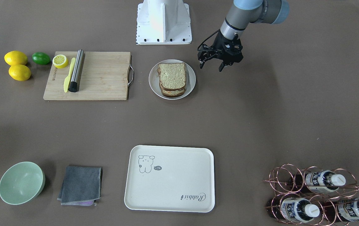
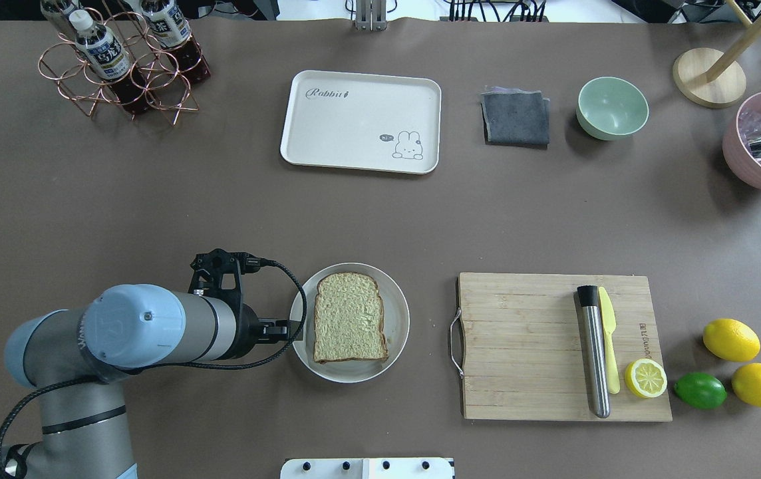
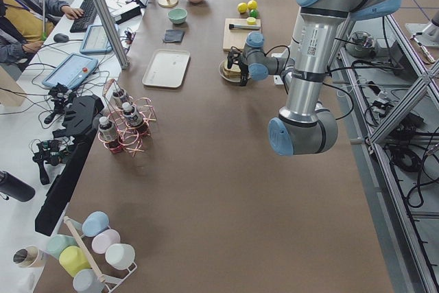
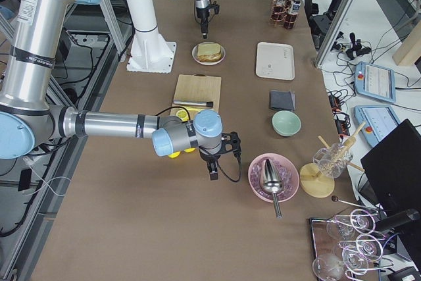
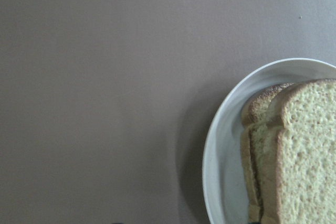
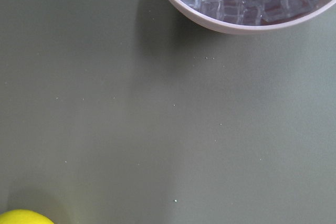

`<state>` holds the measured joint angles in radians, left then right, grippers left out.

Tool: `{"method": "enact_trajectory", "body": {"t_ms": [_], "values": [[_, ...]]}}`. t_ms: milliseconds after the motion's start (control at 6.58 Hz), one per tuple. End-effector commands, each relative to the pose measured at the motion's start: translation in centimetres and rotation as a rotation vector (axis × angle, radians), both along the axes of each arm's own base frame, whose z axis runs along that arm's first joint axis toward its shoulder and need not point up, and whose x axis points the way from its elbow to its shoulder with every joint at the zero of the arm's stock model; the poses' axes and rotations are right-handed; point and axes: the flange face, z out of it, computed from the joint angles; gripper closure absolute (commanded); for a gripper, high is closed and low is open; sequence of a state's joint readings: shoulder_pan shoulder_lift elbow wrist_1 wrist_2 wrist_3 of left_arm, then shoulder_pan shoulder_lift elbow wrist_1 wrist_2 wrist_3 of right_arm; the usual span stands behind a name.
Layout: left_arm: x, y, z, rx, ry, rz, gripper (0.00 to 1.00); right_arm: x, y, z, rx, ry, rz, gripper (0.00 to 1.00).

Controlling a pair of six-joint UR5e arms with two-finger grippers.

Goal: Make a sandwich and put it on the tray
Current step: 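Move the left gripper to the rim of the white plate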

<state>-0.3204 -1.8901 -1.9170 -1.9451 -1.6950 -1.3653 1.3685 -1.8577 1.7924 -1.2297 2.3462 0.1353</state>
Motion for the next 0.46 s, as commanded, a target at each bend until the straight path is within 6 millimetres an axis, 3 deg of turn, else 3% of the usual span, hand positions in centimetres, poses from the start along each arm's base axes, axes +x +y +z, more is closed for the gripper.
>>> {"method": "enact_trajectory", "body": {"t_ms": [0, 304], "values": [[0.77, 0.06, 0.04, 0.001, -0.002, 0.001, 0.37, 0.13, 0.14, 0.08, -0.002, 0.0, 0.001, 0.01], [1.39, -0.12, 0.59, -0.005, -0.013, 0.002, 0.41, 0.18, 0.06, 0.02, 0.0, 0.0, 0.003, 0.01]]}}
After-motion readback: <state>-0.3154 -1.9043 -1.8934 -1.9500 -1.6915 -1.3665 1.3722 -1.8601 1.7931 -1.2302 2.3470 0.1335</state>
